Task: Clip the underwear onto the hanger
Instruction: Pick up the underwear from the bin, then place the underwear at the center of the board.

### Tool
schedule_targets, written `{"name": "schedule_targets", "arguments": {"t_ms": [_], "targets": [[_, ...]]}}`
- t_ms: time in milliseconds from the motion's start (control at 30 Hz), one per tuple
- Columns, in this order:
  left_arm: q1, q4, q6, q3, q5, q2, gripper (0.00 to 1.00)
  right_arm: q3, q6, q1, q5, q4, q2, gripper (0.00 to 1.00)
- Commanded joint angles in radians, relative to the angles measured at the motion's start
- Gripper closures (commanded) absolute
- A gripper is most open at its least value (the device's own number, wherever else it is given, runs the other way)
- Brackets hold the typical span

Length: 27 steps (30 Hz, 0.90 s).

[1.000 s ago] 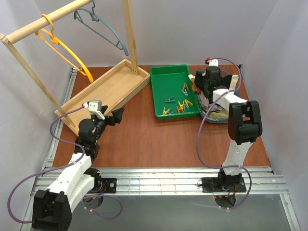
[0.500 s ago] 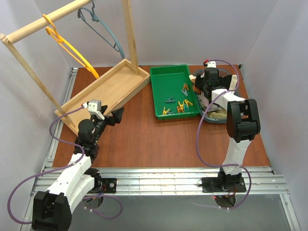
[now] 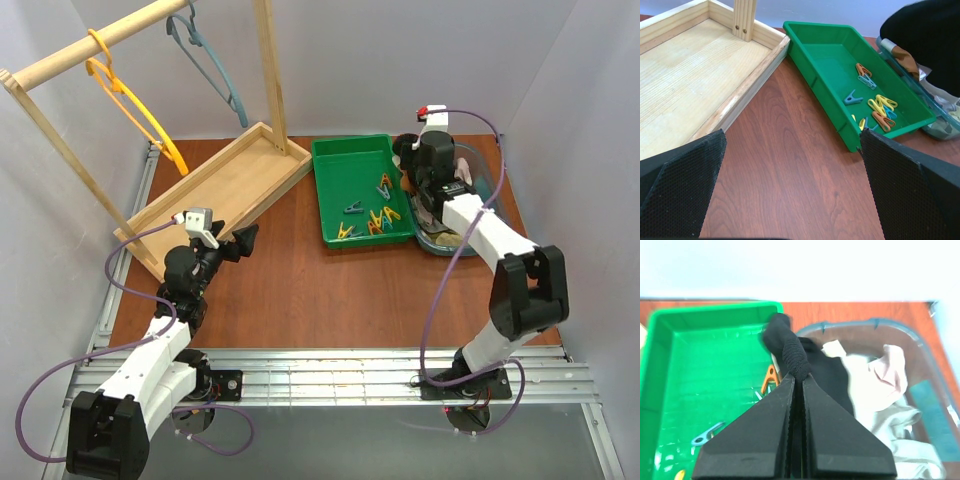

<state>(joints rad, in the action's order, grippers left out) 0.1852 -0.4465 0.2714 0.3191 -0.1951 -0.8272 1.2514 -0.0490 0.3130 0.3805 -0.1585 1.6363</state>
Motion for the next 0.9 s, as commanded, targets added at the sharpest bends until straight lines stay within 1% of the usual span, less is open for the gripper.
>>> {"name": "schedule_targets", "arguments": {"t_ms": [0, 67, 133, 200, 267, 333, 367, 433, 467, 533, 567, 633, 667, 733, 767, 867], "targets": [[-0.004, 0.04, 0.002, 0.031, 0.009, 0.016, 0.02, -0.05, 0.038, 0.009, 0.046, -0.009, -0.108, 0.99], [-0.004, 0.048, 0.0, 0.029, 0.026, 0.02, 0.02, -0.088, 0.046, 0.04, 0.003, -0.009, -0.17, 0.99], [-0.006, 0.049, 0.008, 0.029, 0.043, 0.022, 0.02, -0.107, 0.098, 0.107, -0.034, 0.002, -0.254, 0.99], [-0.004, 0.052, 0.011, 0.034, 0.046, 0.014, 0.02, -0.124, 0.101, 0.179, -0.084, 0.02, -0.32, 0.99], [-0.006, 0.071, 0.018, 0.043, 0.046, 0.002, 0.02, -0.142, 0.092, 0.221, -0.144, 0.053, -0.363, 0.99], [-0.004, 0.081, 0.028, 0.049, 0.039, 0.002, 0.02, -0.184, 0.086, 0.287, -0.167, 0.06, -0.381, 0.99], [-0.004, 0.084, 0.029, 0.051, 0.037, 0.003, 0.02, -0.2, 0.089, 0.338, -0.195, 0.062, -0.392, 0.99], [-0.006, 0.089, 0.032, 0.048, 0.042, 0.016, 0.02, -0.26, 0.078, 0.395, -0.213, 0.062, -0.394, 0.99], [-0.004, 0.089, 0.031, 0.046, 0.048, 0.019, 0.02, -0.28, 0.075, 0.455, -0.222, 0.06, -0.386, 0.99], [-0.004, 0.094, 0.032, 0.044, 0.06, 0.022, 0.02, -0.339, 0.061, 0.527, -0.216, 0.051, -0.368, 0.99], [-0.004, 0.095, 0.034, 0.046, 0.063, 0.019, 0.02, -0.357, 0.058, 0.602, -0.216, 0.034, -0.336, 0.99], [-0.006, 0.094, 0.038, 0.046, 0.063, 0.014, 0.02, -0.371, 0.057, 0.673, -0.197, 0.022, -0.284, 0.99], [-0.006, 0.094, 0.04, 0.048, 0.062, 0.011, 0.02, -0.362, 0.031, 0.734, -0.178, 0.019, -0.218, 0.99], [-0.006, 0.098, 0.04, 0.049, 0.065, 0.004, 0.02, -0.327, 0.023, 0.785, -0.161, 0.014, -0.144, 0.99], [-0.006, 0.098, 0.043, 0.049, 0.072, 0.003, 0.02, -0.313, 0.018, 0.819, -0.157, 0.008, -0.072, 0.99], [-0.007, 0.106, 0.046, 0.048, 0.104, 0.008, 0.02, -0.247, 0.006, 0.869, -0.184, -0.001, 0.044, 0.99]]}}
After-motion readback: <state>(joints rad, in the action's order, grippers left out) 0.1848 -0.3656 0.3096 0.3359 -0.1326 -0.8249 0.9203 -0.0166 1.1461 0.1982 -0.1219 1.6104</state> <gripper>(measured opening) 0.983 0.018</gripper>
